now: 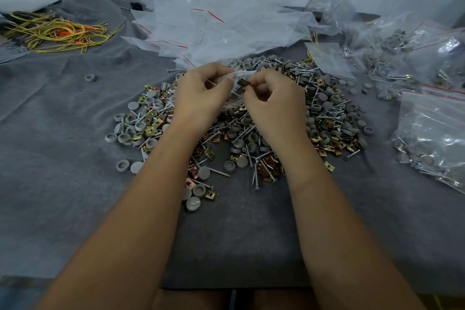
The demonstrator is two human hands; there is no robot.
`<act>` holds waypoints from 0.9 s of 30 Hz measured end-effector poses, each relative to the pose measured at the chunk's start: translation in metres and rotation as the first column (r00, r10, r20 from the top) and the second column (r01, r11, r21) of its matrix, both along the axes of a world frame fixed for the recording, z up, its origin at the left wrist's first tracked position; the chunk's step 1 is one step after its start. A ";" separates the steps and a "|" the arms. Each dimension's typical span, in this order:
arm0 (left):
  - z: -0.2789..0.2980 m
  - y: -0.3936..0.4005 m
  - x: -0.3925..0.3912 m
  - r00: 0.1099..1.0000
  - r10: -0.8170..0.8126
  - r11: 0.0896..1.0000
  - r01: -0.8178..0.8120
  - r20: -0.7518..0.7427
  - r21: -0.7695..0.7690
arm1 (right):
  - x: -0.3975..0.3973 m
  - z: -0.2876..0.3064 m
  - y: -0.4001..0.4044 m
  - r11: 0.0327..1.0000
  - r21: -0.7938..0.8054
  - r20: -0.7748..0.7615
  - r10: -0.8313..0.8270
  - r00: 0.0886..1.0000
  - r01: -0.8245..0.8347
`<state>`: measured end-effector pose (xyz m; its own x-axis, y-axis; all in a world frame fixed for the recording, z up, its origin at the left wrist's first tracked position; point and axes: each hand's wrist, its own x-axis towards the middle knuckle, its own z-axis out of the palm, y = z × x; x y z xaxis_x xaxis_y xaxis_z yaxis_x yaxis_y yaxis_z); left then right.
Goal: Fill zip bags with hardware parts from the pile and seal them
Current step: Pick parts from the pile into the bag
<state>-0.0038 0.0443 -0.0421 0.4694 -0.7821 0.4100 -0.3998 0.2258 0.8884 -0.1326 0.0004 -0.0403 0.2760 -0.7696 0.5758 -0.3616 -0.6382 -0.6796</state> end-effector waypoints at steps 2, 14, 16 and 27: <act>0.000 0.000 0.000 1.000 0.006 1.000 -0.006 -0.009 0.000 | 0.000 0.000 0.000 1.000 -0.006 -0.032 -0.006 0.999 0.006; 0.004 0.005 -0.003 0.998 -0.040 0.999 0.039 0.055 0.028 | 0.000 -0.002 -0.005 0.999 -0.048 -0.131 -0.030 0.991 0.024; 0.003 0.004 -0.003 0.996 -0.015 0.999 0.011 0.090 0.044 | 0.000 -0.002 -0.005 0.999 -0.044 -0.143 -0.033 0.989 0.027; 0.003 0.002 -0.003 0.990 0.029 0.999 -0.034 0.135 0.037 | -0.001 -0.001 -0.003 0.996 -0.051 -0.172 -0.076 0.982 0.068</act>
<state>-0.0068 0.0462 -0.0388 0.4370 -0.7844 0.4401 -0.5225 0.1769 0.8341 -0.1335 -0.0027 -0.0413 0.3192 -0.7659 0.5582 -0.5175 -0.6343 -0.5743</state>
